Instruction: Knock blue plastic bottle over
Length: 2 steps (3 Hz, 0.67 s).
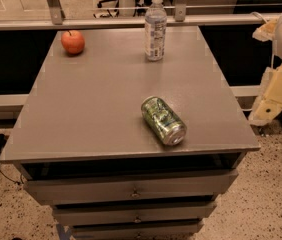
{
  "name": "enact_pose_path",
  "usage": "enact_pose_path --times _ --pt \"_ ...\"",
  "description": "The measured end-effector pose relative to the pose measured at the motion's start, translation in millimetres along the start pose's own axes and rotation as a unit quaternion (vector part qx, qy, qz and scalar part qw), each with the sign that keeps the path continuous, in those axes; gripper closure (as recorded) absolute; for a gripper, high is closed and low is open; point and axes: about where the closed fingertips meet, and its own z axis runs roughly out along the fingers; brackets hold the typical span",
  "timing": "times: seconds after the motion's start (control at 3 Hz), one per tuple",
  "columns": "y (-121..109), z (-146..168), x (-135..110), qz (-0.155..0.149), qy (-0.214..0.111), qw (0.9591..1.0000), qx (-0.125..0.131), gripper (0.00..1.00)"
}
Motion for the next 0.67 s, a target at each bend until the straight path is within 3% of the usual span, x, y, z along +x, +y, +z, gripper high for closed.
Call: enact_pose_path --times 0.33,0.67 --pt "-48.7 13.0 -12.3 0.012 -0.057 0.9975 0.04 0.0" --pt "-106.7 22.8 -30.9 0.031 -0.119 0.9899 0.071 0.0"
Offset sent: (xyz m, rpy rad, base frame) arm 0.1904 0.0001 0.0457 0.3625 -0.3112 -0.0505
